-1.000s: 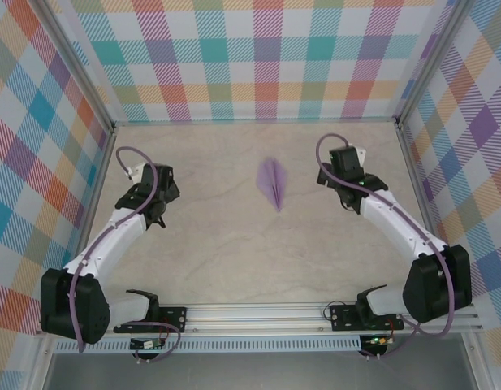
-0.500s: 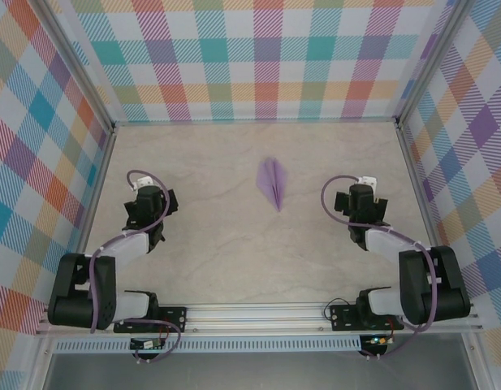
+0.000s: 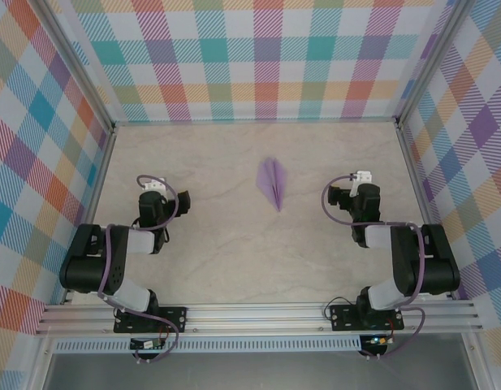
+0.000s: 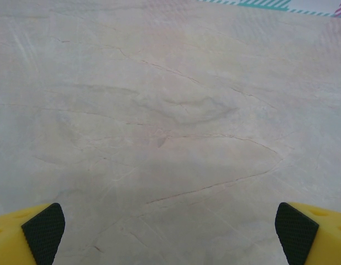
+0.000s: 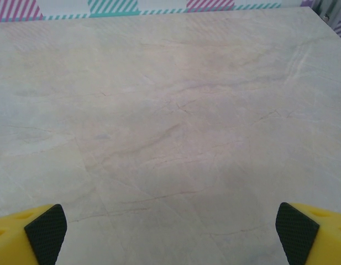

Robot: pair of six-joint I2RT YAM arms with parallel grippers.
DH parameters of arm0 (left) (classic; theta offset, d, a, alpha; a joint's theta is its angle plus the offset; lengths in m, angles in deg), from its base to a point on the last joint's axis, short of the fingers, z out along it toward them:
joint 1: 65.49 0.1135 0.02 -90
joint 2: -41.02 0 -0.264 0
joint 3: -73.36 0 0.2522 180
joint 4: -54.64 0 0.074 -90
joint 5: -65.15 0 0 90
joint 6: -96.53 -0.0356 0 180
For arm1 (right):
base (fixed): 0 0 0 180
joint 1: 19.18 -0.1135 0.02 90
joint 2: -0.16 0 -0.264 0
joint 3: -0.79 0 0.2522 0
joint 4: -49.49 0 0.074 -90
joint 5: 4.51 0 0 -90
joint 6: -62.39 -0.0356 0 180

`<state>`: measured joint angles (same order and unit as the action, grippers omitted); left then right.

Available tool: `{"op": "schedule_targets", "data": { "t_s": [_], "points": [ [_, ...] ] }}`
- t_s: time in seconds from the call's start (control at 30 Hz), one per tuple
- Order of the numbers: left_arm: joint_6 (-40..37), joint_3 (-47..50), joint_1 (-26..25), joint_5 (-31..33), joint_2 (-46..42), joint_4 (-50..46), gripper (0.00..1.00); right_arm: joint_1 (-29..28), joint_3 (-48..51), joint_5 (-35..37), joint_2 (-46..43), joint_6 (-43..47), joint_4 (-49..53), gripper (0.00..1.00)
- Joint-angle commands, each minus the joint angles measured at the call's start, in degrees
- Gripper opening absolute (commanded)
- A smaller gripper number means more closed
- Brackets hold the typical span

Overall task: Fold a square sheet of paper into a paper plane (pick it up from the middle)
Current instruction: Reset both arms

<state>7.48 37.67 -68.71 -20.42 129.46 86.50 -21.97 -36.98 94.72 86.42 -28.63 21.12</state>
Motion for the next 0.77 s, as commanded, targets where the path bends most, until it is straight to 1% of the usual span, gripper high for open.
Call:
{"op": "schedule_targets", "data": {
  "t_s": [0.0, 0.17, 0.27, 0.67, 0.7, 0.73],
  "points": [
    [-1.34, -0.79, 0.94, -1.48, 0.94, 2.76, 1.0, 0.76, 1.15, -4.31, 1.27, 0.03, -5.94, 1.0],
    [-1.81, -1.93, -0.21, 1.0, 1.12, 0.85, 1.0, 1.27, 0.72, -5.01, 1.14, -0.3, -4.86, 1.0],
    [-2.85, -2.73, -0.34, -1.24, 1.12, -0.7, 1.0, 1.28, 0.72, -4.93, 1.19, -0.3, -4.91, 1.0],
    [-2.9, -3.03, -0.4, -1.16, 1.29, -1.07, 1.0, 1.36, 0.87, -5.09, 1.14, -0.26, -5.14, 1.0],
    [-2.89, -3.03, -0.4, -1.12, 1.3, -1.03, 1.0, 1.35, 1.42, -7.54, 1.02, 0.63, -6.15, 1.0],
    [-2.95, -3.06, -0.43, -1.1, 1.29, -1.0, 1.0, 1.33, 2.32, -12.3, 0.74, 2.68, -7.43, 1.0]
  ]
}}
